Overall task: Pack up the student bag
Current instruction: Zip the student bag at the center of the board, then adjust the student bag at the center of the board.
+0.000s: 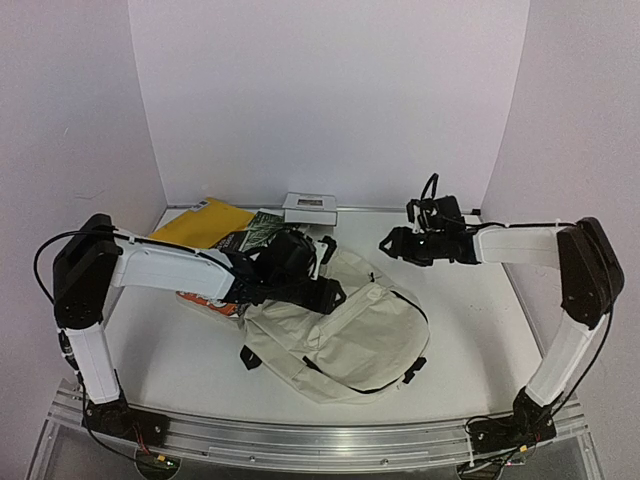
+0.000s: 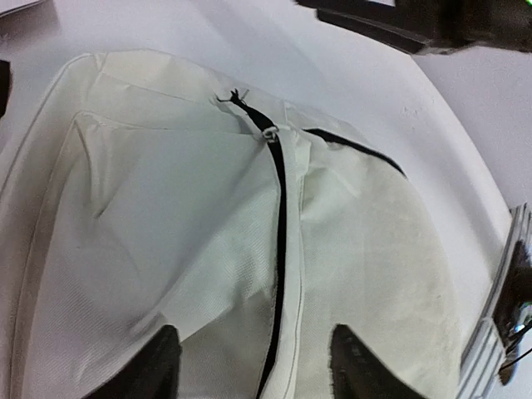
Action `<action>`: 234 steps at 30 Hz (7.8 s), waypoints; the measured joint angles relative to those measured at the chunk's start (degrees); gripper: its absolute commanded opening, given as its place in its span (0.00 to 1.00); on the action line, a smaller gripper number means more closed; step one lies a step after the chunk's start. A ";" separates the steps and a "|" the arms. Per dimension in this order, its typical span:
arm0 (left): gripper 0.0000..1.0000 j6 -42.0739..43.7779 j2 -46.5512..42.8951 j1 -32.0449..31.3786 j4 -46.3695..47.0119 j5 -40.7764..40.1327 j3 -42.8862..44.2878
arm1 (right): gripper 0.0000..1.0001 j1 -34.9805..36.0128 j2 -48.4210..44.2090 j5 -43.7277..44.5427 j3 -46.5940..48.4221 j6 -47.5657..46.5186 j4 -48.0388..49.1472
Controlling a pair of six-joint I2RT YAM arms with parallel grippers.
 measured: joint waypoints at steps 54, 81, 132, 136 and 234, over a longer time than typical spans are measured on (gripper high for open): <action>0.27 -36.26 -15.08 19.91 3.58 23.47 -34.12 | 0.04 37.99 14.16 2.80 14.62 -2.86 -27.10; 0.00 -17.99 -4.83 17.00 -12.66 12.44 -4.72 | 0.00 38.07 -3.91 2.49 3.19 -2.03 -21.51; 0.59 -26.84 1.09 9.35 -18.38 12.13 -3.06 | 0.00 37.81 -8.52 -0.66 -5.49 1.75 -9.86; 0.32 -28.92 1.09 9.22 -14.40 12.87 -4.33 | 0.00 37.81 -8.61 -1.62 -5.51 1.70 -9.20; 0.77 -12.26 -8.41 18.64 22.14 30.32 -23.56 | 0.00 28.89 6.49 21.40 9.27 -13.40 -15.76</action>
